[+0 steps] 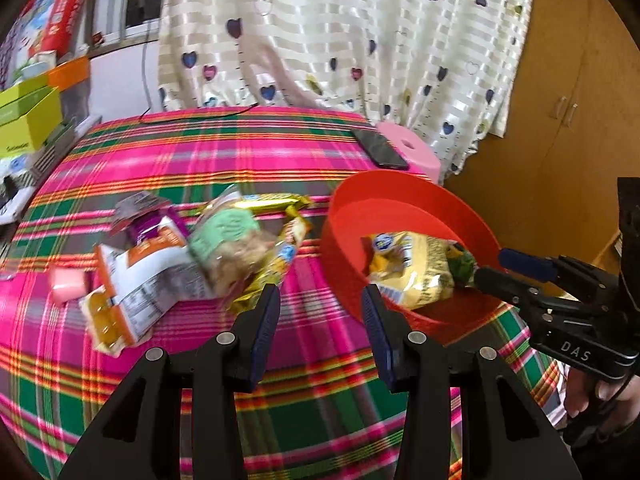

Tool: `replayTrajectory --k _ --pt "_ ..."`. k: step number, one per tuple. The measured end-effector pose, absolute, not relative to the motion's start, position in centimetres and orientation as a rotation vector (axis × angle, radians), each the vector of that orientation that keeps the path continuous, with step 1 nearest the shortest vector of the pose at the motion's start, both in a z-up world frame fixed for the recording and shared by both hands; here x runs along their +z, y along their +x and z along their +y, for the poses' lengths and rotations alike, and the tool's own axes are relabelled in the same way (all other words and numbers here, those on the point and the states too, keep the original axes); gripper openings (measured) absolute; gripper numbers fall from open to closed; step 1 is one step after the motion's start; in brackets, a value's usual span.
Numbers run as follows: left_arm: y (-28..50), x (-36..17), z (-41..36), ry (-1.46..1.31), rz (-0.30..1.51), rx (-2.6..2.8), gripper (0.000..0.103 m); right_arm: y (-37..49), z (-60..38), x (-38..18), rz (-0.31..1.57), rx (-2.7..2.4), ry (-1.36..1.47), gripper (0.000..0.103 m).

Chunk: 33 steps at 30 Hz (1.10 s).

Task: Organize snacks
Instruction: 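Lower both bags into the red basket and open both tools, then move the left tool to the pink cup while the right tool reaches the green-label cookie bag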

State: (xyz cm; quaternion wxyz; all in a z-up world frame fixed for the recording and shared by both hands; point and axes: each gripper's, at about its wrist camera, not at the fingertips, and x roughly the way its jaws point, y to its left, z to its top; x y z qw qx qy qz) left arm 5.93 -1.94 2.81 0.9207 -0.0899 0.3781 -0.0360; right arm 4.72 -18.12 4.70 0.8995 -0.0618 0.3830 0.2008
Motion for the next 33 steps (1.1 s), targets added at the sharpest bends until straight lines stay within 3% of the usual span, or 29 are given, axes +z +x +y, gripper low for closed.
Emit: replayTrajectory --k 33 --pt "1.8 1.3 9.6 -0.342 0.738 0.166 0.044 4.8 -8.9 5.4 0.78 0.582 -0.245 0.047"
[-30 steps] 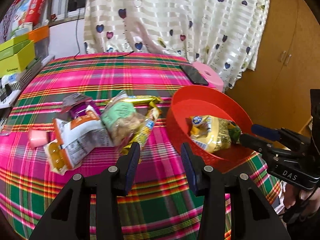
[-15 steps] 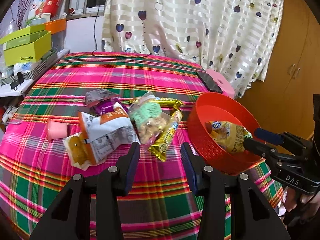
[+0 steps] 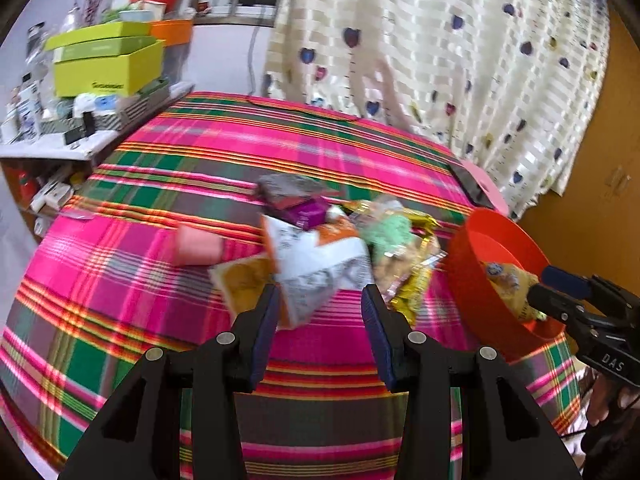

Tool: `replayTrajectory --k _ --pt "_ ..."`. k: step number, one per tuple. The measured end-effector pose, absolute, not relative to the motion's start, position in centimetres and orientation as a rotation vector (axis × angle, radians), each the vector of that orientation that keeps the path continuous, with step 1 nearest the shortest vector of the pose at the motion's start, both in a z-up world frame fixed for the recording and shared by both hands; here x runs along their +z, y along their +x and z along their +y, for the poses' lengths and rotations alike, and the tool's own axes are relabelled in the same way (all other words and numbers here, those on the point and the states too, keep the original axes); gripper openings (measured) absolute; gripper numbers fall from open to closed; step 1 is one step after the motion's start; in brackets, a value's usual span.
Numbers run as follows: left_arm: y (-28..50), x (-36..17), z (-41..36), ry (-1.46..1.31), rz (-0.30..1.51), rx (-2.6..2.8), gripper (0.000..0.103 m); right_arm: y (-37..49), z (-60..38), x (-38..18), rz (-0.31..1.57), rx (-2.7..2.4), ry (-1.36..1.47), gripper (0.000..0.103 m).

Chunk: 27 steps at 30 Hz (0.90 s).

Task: Organize snacks
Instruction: 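Move the left tool to the pink cup while the right tool reaches the green-label cookie bag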

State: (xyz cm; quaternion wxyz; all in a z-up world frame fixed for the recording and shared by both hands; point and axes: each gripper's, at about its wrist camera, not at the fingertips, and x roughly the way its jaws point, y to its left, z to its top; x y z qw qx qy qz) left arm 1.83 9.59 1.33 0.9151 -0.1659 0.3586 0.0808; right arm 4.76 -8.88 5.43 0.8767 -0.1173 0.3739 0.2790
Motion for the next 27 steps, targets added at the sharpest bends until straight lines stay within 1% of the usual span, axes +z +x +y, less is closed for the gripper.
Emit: replayTrajectory --k 9,14,17,22,25,27 --pt "1.4 0.5 13.2 -0.383 0.742 0.223 0.044 5.1 -5.8 4.8 0.79 0.642 -0.278 0.048" --pt "1.3 0.1 15.1 -0.401 0.732 0.25 0.044 5.4 -4.7 4.8 0.784 0.659 -0.288 0.054" --pt "1.7 -0.5 16.4 -0.419 0.737 0.266 0.044 5.7 -4.0 4.6 0.789 0.665 -0.296 0.055" --pt "2.7 -1.2 17.8 -0.414 0.739 0.285 0.048 6.1 -2.8 4.2 0.798 0.681 -0.31 0.056" --pt "3.5 -1.6 17.9 -0.391 0.743 0.281 0.054 6.2 -2.1 3.9 0.804 0.689 -0.318 0.056" --pt "4.2 -2.1 18.0 -0.373 0.758 0.282 0.055 6.4 -1.8 3.7 0.809 0.689 -0.321 0.056"
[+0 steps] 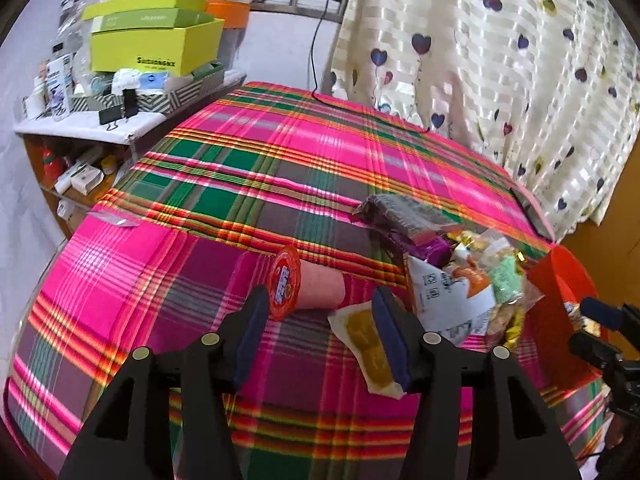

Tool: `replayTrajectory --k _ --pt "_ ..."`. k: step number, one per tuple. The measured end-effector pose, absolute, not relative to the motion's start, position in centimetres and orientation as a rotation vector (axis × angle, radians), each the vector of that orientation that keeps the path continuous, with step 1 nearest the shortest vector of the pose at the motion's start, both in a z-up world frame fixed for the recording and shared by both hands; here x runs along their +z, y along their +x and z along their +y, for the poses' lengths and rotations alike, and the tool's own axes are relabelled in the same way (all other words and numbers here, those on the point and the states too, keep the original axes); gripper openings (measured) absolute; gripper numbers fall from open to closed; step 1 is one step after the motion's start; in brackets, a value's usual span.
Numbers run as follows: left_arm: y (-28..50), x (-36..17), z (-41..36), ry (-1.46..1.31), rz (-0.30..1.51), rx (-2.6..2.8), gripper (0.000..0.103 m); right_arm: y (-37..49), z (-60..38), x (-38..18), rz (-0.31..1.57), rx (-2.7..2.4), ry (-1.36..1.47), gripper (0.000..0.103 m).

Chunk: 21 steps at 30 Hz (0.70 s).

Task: Organize snacks
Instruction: 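Move the left tool to the pink cup while the right tool reaches the green-label cookie bag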

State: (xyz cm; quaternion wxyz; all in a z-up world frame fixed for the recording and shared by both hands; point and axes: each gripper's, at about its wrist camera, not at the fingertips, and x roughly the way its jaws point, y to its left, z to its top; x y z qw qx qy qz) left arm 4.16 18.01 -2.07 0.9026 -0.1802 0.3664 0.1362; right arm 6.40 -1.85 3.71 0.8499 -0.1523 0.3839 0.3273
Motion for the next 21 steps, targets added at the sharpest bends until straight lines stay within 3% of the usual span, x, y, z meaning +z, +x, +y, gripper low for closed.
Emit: replayTrajectory --k 15,21 --pt "7.5 -4.9 18.5 -0.272 0.847 0.357 0.055 8.0 0.6 2.9 0.829 0.74 -0.313 0.056" --pt "6.9 -4.5 18.8 -0.294 0.815 0.347 0.048 8.5 2.0 2.6 0.83 0.794 -0.309 0.058"
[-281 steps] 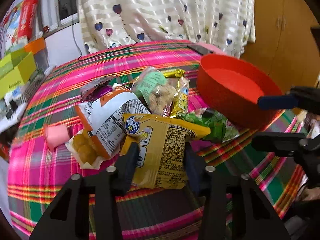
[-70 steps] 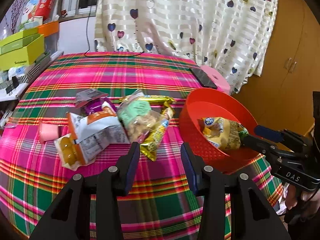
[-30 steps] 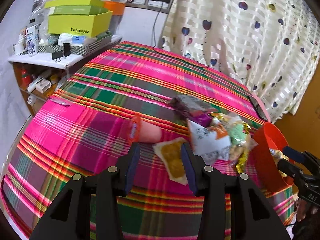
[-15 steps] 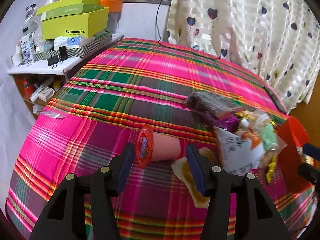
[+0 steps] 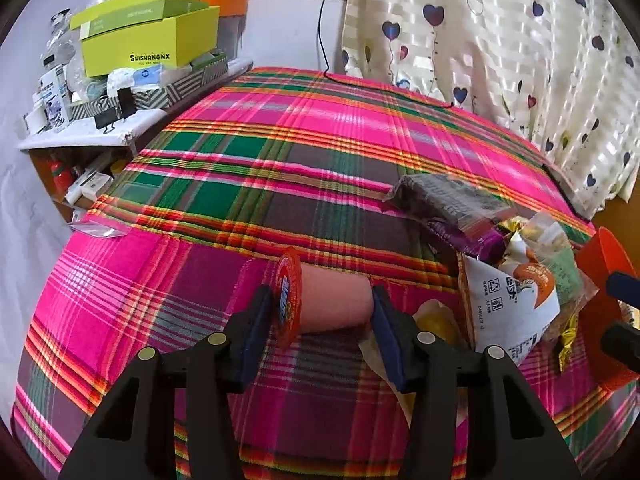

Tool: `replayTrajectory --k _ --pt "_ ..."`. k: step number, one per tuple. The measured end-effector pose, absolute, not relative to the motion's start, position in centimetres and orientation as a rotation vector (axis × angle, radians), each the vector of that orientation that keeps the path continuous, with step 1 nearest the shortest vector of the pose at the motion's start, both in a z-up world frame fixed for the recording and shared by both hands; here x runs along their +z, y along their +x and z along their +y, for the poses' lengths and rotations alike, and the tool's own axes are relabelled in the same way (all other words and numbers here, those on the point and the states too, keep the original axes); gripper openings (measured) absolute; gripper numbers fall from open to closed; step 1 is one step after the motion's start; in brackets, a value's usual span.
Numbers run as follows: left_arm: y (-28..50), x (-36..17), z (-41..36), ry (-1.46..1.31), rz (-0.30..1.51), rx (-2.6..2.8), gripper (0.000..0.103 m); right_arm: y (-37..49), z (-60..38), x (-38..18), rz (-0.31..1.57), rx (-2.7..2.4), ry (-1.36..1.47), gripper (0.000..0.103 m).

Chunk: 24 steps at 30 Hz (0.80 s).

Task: Organize snacks
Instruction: 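Move the left tool to the pink cup while the right tool reaches the green-label cookie bag, then grasp the pink cup with the left tool while the right tool lifts the cookie bag toward the basket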

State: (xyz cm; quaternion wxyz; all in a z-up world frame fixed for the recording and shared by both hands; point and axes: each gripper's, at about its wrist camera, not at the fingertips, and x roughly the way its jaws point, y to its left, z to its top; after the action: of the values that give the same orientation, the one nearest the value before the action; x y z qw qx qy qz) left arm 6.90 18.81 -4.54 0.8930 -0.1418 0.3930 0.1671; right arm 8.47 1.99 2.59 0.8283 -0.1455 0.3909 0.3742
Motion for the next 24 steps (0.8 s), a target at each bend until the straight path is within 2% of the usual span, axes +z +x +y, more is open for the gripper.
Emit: replayTrajectory --k 7,17,24 --pt "5.3 -4.1 19.3 -0.334 0.781 0.338 0.046 11.0 1.5 2.2 0.856 0.708 -0.298 0.061" --pt "3.8 -3.8 19.6 -0.382 0.767 0.31 0.046 12.7 3.8 -0.8 0.928 0.66 -0.494 0.066" --pt "3.6 -3.8 19.3 -0.396 0.765 0.287 0.046 14.2 4.3 -2.2 0.979 0.636 -0.523 0.066"
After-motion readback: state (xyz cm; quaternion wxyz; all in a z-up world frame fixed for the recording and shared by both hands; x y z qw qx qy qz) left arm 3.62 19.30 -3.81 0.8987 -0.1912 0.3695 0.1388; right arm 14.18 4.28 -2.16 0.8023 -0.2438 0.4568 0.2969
